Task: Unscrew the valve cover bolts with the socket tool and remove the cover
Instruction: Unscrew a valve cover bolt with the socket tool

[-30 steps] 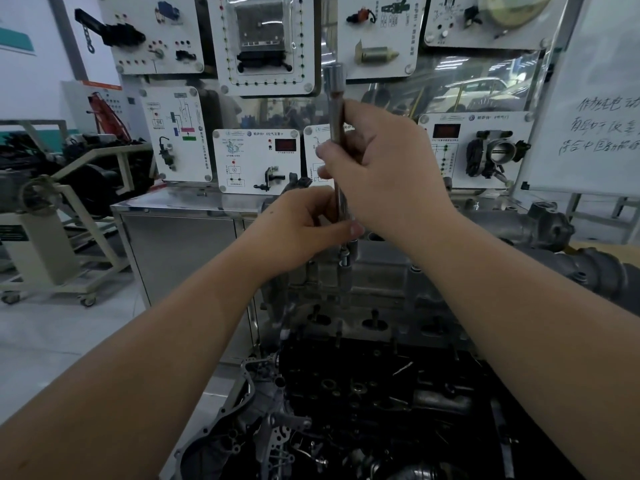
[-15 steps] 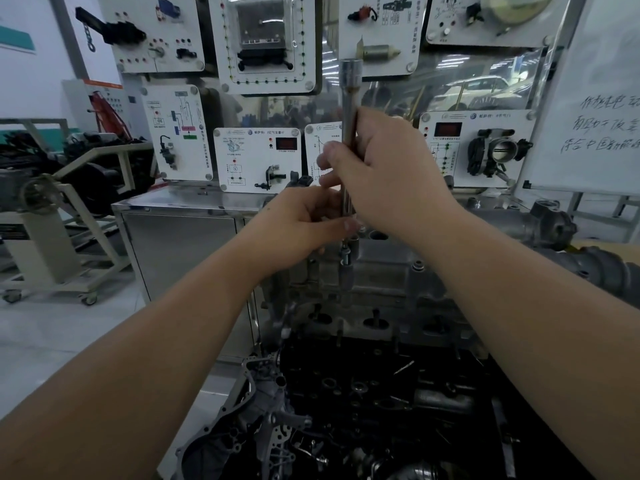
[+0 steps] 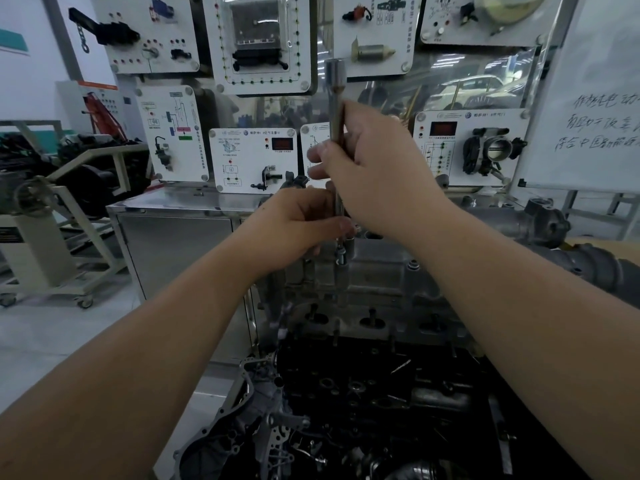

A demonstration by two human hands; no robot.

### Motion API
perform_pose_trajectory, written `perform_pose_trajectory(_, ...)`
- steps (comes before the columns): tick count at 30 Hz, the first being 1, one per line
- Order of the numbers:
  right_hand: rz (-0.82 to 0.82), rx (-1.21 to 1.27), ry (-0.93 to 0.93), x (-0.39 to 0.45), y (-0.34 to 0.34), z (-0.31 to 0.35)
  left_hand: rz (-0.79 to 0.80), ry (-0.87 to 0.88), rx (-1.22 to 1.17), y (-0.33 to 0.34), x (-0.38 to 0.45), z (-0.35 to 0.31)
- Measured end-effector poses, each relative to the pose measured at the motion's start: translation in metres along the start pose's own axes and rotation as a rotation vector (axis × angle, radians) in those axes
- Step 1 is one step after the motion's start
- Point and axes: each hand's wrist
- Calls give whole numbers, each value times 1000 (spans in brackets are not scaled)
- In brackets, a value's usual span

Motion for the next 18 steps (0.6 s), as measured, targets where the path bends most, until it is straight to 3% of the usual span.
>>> perform_pose_trajectory(8,-162,-4,-72,-9,6,-4,-38,12,102,2,-2,-7)
perform_pose_trajectory(18,-141,3,-20,-6,5,-9,-54,10,116,0,-1,-3)
Point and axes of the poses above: each hand's wrist, its own x-axis towards the middle knuckle, its own y-axis out of the palm, z = x × y, and after that the axes turned 12 degrees about -z, right-handed
